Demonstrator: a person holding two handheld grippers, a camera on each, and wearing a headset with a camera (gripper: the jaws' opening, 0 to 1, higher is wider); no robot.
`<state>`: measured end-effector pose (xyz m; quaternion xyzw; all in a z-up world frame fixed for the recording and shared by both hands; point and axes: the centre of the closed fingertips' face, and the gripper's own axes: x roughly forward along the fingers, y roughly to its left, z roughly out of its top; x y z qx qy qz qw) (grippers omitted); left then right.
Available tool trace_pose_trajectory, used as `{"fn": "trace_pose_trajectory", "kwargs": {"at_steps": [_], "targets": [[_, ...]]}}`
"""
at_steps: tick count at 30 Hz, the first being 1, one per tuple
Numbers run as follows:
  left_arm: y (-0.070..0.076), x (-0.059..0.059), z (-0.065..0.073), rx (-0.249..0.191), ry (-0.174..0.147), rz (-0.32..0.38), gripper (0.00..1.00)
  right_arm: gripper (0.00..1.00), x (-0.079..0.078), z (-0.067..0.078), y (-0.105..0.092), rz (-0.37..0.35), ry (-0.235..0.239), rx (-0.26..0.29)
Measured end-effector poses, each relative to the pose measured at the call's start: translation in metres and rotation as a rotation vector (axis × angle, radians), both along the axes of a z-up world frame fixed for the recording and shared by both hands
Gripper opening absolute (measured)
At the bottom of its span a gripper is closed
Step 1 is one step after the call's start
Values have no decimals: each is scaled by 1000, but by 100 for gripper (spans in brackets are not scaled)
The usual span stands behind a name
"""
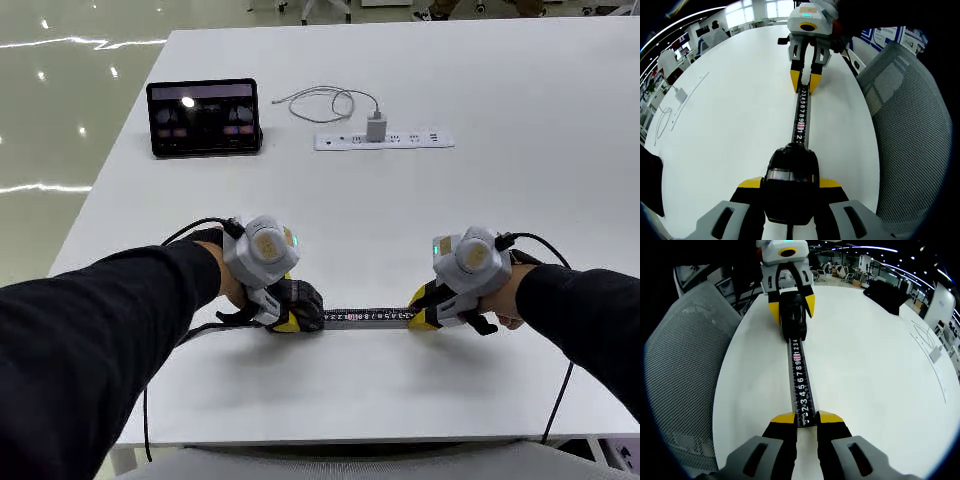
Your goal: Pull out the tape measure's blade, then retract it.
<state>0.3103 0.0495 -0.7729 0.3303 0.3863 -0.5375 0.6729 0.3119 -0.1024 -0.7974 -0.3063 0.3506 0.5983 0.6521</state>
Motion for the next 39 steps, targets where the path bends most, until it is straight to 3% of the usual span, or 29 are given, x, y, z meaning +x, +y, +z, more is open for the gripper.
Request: {"fn": "trace_pose_trajectory", "kwargs": {"at_steps": [39], "targets": [[-1, -1, -1, -8, 7, -4, 34, 10, -1, 4, -23, -25, -8, 6]]}}
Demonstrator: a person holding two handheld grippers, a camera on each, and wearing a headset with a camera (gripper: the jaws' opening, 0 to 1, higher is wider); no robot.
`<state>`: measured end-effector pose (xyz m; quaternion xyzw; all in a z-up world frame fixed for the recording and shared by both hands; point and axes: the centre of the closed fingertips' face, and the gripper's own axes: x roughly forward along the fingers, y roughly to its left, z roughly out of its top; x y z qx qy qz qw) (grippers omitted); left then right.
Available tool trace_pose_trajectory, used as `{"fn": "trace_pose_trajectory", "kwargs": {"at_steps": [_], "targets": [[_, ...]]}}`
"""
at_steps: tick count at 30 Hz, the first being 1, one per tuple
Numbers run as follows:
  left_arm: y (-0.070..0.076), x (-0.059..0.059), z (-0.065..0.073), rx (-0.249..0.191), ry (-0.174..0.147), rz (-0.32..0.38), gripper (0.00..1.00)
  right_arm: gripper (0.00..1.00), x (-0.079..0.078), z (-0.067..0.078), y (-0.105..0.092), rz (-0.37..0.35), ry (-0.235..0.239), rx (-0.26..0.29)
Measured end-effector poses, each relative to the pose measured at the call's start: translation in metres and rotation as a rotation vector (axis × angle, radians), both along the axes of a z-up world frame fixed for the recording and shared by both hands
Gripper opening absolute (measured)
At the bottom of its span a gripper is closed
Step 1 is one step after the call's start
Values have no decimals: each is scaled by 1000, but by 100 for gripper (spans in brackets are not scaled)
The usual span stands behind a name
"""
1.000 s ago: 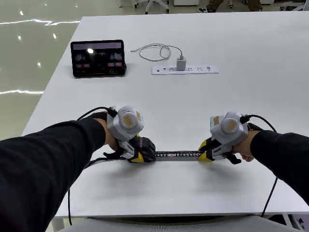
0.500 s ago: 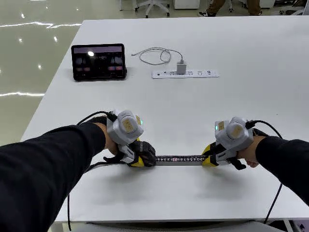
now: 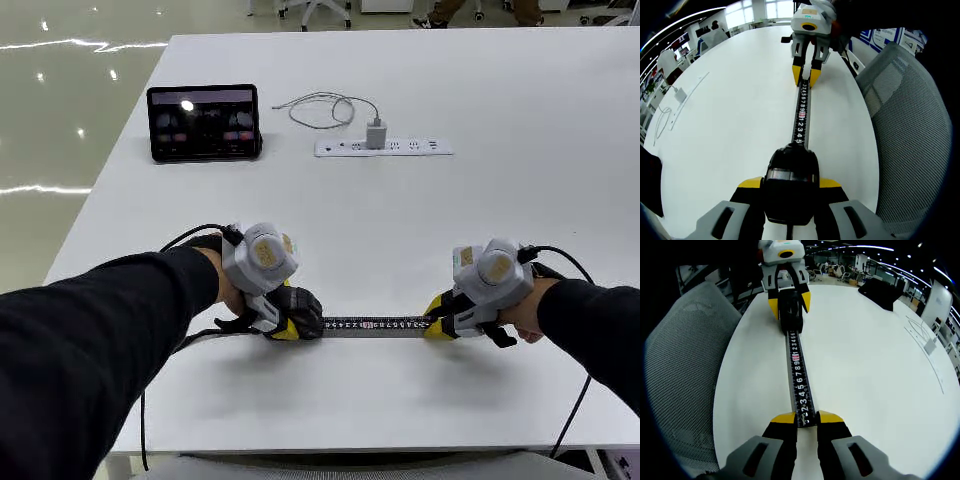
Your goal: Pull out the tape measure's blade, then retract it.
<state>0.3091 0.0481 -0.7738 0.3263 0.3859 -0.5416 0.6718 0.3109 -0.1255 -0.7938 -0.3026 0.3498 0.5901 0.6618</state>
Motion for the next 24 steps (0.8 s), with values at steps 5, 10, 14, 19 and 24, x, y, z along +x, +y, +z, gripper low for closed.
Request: {"fn": "trace_pose_trajectory", "kwargs": {"at_steps": [5, 10, 14, 19, 24], "targets": [[0, 0, 0, -4, 1, 3, 34, 9, 0, 1, -3, -3, 0, 3], [0, 0, 0, -2, 3, 2, 34, 9, -2, 3, -5, -3, -2, 4], [0, 1, 0, -4, 7, 2, 34, 10, -4, 4, -8, -6, 3, 4], [0, 1, 0, -6, 4, 3, 34, 10, -4, 4, -12, -9, 5, 6], [0, 1, 0, -5, 4, 2, 34, 10, -3, 4, -17, -11, 6, 6]]}}
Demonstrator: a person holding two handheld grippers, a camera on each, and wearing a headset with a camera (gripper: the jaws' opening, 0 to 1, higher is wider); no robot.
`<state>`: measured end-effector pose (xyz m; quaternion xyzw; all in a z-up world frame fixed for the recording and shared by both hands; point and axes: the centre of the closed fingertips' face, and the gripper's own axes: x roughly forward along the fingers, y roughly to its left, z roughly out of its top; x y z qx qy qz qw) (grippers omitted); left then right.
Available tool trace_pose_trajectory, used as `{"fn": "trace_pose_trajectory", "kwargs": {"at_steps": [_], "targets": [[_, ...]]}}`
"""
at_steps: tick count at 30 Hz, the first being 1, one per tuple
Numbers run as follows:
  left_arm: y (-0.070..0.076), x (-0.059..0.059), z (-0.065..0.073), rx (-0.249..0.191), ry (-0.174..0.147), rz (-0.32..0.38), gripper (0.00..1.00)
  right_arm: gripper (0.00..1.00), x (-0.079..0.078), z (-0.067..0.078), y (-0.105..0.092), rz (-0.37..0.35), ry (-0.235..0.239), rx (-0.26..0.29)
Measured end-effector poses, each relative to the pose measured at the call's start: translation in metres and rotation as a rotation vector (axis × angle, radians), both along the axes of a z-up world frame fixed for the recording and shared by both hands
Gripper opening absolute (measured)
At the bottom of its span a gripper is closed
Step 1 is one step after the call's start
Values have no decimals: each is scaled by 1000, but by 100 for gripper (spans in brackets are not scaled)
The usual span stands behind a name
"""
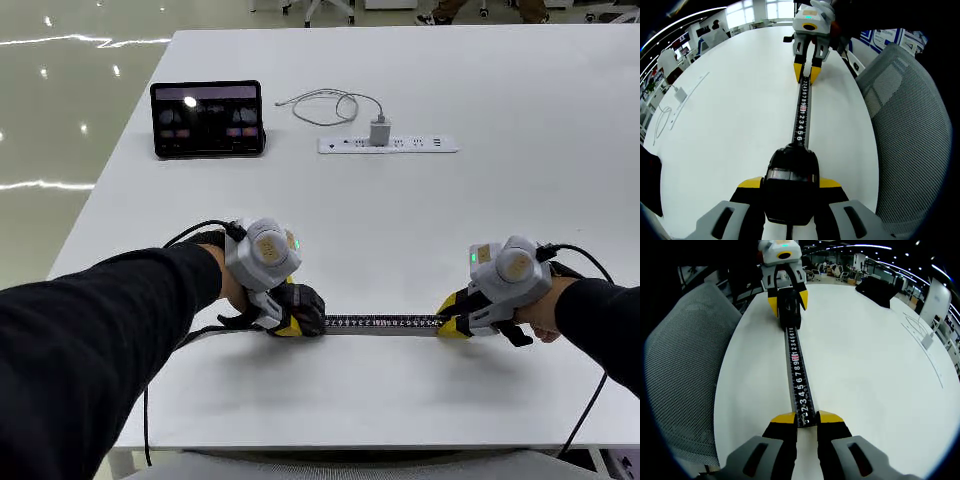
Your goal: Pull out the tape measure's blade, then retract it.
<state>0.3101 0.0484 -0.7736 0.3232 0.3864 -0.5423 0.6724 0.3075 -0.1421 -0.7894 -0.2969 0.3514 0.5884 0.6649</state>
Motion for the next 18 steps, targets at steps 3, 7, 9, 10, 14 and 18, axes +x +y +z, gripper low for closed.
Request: {"fn": "trace_pose_trajectory", "kwargs": {"at_steps": [3, 7, 9, 10, 14, 18], "targets": [[0, 0, 0, 1, -1, -1, 34, 10, 0, -1, -3, -4, 1, -1], [0, 0, 0, 3, -3, 0, 34, 10, 1, -3, -6, -7, 2, -4], [0, 0, 0, 4, -4, 0, 34, 10, 2, -3, -6, -8, 3, -4], [0, 0, 0, 4, -4, 1, 34, 10, 1, -2, -7, -9, 2, -4], [0, 0, 0, 4, -6, 1, 34, 10, 0, -1, -10, -13, 1, -1], [0, 0, 0, 6, -7, 0, 34, 9, -2, 0, -12, -11, -2, 1]]}}
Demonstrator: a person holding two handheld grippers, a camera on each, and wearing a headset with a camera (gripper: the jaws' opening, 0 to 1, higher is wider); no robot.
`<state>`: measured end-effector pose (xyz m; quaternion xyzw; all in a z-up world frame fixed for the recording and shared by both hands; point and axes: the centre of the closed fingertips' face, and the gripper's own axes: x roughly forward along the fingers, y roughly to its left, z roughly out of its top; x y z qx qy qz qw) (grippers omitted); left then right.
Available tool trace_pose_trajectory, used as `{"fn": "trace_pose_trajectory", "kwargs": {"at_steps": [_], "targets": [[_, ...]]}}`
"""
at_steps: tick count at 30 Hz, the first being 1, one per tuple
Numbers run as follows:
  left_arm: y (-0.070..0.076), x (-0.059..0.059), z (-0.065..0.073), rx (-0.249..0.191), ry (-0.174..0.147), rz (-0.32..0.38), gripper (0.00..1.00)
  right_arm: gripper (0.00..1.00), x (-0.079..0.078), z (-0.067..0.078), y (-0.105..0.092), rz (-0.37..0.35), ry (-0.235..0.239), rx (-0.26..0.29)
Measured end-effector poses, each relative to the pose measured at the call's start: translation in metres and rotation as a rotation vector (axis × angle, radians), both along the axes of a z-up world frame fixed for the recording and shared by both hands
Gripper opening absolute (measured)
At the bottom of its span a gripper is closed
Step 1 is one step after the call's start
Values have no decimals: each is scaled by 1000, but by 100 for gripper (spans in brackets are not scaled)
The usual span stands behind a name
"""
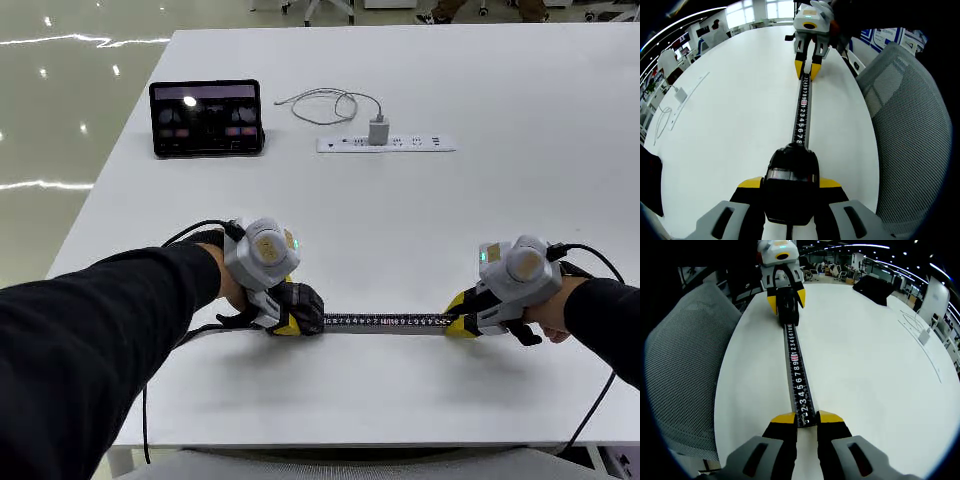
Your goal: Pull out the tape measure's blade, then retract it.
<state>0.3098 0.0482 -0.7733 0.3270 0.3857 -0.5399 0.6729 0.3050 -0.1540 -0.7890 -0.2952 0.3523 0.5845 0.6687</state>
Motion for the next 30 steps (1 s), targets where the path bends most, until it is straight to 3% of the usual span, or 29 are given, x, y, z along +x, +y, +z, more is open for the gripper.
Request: {"fn": "trace_pose_trajectory", "kwargs": {"at_steps": [30], "targets": [[0, 0, 0, -2, -4, 0, 34, 10, 0, 1, -18, -23, 9, -12]]}}
